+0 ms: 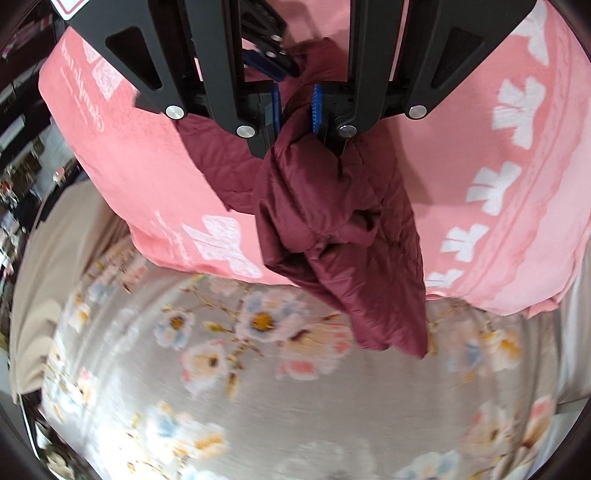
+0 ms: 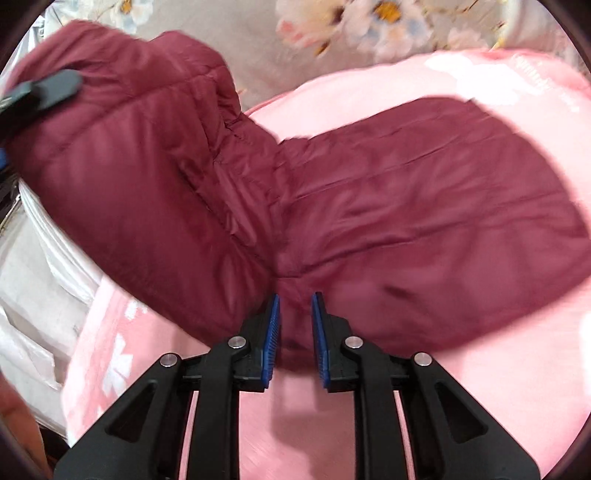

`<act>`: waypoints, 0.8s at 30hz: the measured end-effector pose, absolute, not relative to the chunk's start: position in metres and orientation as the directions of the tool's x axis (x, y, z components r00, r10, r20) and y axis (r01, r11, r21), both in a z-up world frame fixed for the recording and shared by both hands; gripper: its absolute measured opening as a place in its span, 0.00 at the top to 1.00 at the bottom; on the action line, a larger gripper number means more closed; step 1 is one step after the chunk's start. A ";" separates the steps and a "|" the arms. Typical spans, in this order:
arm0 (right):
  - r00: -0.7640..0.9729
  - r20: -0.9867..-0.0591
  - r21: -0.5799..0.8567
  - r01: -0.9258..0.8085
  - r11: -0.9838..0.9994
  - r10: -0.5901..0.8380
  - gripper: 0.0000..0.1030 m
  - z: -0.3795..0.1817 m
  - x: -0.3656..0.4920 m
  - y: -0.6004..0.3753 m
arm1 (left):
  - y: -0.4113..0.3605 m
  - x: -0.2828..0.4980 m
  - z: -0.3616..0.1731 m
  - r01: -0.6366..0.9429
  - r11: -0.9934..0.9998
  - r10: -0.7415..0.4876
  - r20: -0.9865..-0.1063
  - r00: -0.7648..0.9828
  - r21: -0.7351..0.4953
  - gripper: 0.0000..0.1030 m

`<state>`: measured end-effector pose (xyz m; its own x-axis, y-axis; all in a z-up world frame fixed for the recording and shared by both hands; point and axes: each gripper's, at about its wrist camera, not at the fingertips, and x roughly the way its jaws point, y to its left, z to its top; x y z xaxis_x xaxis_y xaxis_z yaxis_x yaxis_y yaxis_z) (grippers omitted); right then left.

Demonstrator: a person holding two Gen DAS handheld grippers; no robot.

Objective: Fold large clothes

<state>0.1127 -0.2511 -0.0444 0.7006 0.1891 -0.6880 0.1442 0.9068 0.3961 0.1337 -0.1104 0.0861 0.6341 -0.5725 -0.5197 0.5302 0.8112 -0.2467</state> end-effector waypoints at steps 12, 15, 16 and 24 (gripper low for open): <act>0.681 -0.630 0.583 0.097 0.807 0.373 0.83 -0.068 0.113 -0.258 | -0.181 0.139 0.081 0.573 0.791 -0.568 -0.608 0.554 -0.217 0.91; 0.729 -0.640 0.517 0.174 0.838 0.244 0.82 -0.049 0.069 -0.296 | -0.215 0.146 0.062 0.593 0.785 -0.540 -0.668 0.512 -0.181 0.87; 0.733 -0.650 0.493 0.202 0.846 0.203 0.82 -0.046 0.058 -0.305 | -0.221 0.148 0.055 0.592 0.784 -0.537 -0.683 0.494 -0.188 0.84; 0.745 -0.667 0.394 0.378 0.838 -0.022 0.76 -0.025 -0.003 -0.356 | -0.179 0.128 0.040 0.533 0.677 -0.716 -0.623 0.316 -0.507 0.62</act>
<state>-0.0026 -0.3556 -0.0250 0.7449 -0.0225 -0.6668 0.3782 0.8376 0.3943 0.1278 -0.1791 0.0403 0.3158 -0.7158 -0.6229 0.5334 0.6768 -0.5073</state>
